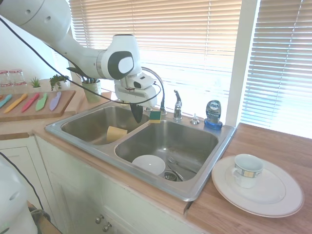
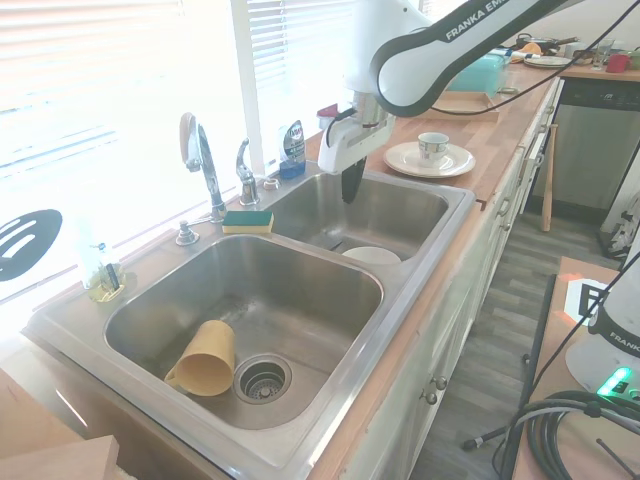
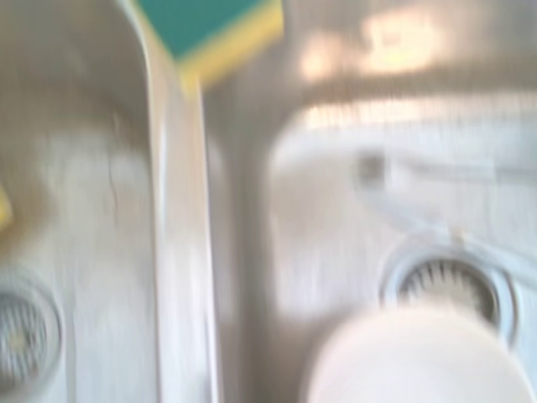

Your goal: Turn off the faucet

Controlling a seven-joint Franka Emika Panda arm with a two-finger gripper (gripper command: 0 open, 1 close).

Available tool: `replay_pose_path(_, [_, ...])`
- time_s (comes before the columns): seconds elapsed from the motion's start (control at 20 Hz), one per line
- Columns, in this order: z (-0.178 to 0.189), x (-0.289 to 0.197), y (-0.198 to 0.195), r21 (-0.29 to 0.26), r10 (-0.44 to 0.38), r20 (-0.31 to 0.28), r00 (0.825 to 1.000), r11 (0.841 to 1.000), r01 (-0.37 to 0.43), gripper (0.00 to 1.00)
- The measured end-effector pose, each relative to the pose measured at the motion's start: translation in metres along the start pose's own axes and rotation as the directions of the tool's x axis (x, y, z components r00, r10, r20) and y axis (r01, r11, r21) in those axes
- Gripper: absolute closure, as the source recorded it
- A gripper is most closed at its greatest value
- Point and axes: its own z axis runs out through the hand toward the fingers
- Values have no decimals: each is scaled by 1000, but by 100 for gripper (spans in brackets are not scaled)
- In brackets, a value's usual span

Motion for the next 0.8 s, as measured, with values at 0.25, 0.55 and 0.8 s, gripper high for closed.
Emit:
replay_pose_path(0.25, [-2, 41, -53, 80, 44, -51, 998, 996, -40, 100])
replay_pose_path(0.55, [-12, 93, -104, 148, 106, -115, 988, 985, -88, 100])
replay_pose_path(0.8, [-16, 128, -139, 265, 179, -172, 969, 956, -129, 100])
